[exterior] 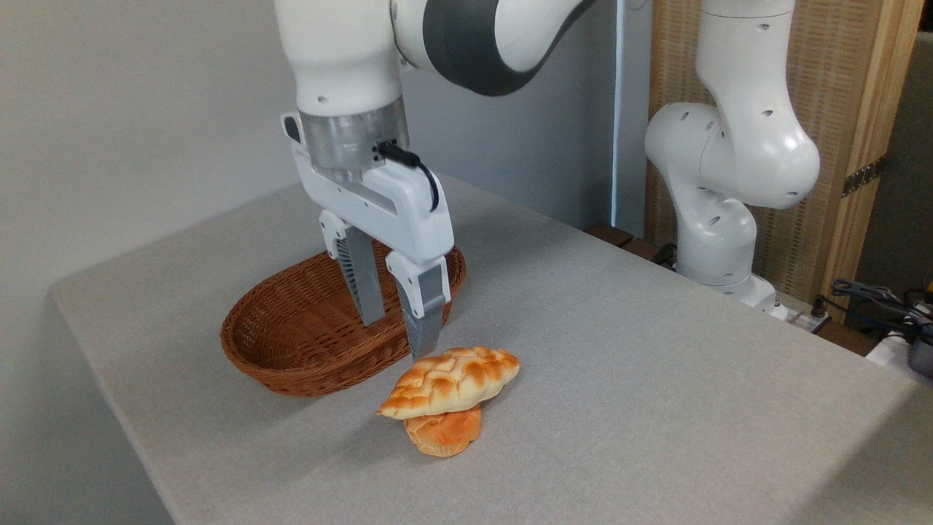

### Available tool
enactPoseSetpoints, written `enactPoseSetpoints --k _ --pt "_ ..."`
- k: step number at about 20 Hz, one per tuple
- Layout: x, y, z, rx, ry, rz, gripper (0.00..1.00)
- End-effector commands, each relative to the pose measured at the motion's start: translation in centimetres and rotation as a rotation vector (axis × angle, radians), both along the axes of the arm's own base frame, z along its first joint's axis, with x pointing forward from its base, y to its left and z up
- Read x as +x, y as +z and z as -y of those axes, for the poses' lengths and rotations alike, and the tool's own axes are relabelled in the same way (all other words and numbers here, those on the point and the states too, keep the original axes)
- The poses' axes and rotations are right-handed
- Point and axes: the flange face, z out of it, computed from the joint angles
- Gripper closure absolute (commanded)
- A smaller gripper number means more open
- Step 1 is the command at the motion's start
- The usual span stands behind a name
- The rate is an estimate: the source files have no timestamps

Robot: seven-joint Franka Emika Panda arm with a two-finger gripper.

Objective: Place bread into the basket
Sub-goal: 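Move the gripper over the braided roll and lower onto it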

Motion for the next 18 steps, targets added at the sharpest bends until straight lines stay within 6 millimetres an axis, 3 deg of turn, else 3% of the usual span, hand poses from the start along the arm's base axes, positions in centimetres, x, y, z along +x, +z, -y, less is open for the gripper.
enactPoseSetpoints --k 1,8,18 --pt "-1.5 -2.0 -0.5 0.003 -0.039 -0.051 0.00" --pt "-1.7 -3.0 -1.9 0.051 -0.132 -0.072 0.00" --pt "-1.1 -5.2 -1.7 0.059 -0.140 -0.106 0.00"
